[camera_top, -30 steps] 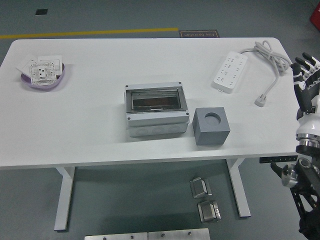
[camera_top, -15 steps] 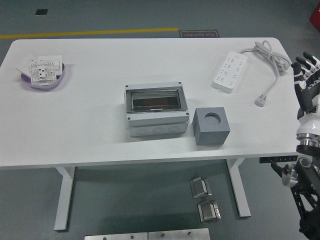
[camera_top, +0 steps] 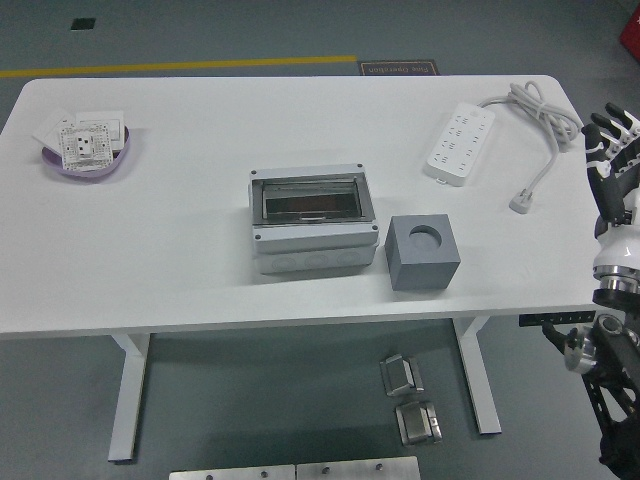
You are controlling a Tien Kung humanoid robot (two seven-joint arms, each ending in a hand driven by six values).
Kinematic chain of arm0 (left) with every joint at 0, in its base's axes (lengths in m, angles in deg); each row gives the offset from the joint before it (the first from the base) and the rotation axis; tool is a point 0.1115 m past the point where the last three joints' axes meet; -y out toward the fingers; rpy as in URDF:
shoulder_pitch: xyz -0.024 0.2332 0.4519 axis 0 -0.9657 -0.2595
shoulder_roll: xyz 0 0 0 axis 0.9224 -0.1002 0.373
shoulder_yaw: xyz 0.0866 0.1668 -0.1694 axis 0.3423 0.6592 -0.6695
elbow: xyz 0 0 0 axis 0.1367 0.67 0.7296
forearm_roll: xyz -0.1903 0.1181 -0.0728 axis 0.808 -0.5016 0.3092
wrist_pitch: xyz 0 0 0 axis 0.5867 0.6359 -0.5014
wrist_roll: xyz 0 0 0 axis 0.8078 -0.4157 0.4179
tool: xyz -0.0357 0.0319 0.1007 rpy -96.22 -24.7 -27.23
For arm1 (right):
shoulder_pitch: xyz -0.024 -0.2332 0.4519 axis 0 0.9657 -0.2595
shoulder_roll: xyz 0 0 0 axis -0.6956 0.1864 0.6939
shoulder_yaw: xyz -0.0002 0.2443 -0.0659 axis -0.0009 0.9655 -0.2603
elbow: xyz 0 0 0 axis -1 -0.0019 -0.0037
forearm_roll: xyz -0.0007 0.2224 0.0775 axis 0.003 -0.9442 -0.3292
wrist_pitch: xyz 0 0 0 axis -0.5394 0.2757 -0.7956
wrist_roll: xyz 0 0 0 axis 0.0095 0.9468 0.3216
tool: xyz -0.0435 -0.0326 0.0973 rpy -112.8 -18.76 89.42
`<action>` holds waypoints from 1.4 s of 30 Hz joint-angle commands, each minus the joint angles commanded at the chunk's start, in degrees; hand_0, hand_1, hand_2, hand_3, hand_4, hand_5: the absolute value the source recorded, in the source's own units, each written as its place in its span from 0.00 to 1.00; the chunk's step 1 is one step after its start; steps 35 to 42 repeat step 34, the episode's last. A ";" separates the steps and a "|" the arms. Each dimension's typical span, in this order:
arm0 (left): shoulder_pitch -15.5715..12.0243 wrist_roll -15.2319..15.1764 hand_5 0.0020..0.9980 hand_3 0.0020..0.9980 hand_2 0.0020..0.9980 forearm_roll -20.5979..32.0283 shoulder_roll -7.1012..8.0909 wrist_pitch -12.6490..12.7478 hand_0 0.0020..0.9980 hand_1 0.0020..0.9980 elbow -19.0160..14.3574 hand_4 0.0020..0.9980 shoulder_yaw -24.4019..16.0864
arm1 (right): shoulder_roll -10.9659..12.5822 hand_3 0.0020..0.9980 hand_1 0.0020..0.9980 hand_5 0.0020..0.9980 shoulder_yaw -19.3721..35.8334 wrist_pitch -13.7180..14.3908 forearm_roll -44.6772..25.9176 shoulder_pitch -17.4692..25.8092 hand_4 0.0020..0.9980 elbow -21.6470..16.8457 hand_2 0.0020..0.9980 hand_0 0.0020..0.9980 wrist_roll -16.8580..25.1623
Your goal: Pick up the cylinder from the cube,place it in the box,flap close box
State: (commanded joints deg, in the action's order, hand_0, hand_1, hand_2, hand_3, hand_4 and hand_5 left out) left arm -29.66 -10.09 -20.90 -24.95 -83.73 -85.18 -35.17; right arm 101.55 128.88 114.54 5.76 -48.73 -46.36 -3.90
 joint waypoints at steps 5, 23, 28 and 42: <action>0.05 0.07 0.00 0.67 0.56 0.14 0.09 -0.01 0.67 0.67 0.00 0.44 0.18 | -0.04 0.75 0.66 0.57 -0.15 0.03 0.10 -0.18 0.87 0.03 0.71 0.74 -0.04; 0.13 0.06 0.00 0.67 0.56 2.36 0.06 0.22 0.67 0.67 0.00 0.44 1.90 | -0.50 0.75 0.66 0.57 0.59 0.14 0.50 -0.03 0.87 -0.15 0.71 0.74 -0.01; 0.11 0.08 0.00 0.67 0.56 3.09 -0.16 0.32 0.67 0.67 0.00 0.44 2.31 | -0.70 0.75 0.66 0.57 0.83 0.16 0.51 0.14 0.87 -0.21 0.71 0.74 0.09; 0.15 0.13 0.00 0.67 0.56 3.23 -0.37 0.35 0.67 0.67 0.00 0.44 2.29 | -0.88 0.75 0.66 0.56 0.99 0.16 0.48 0.23 0.87 -0.25 0.71 0.74 0.15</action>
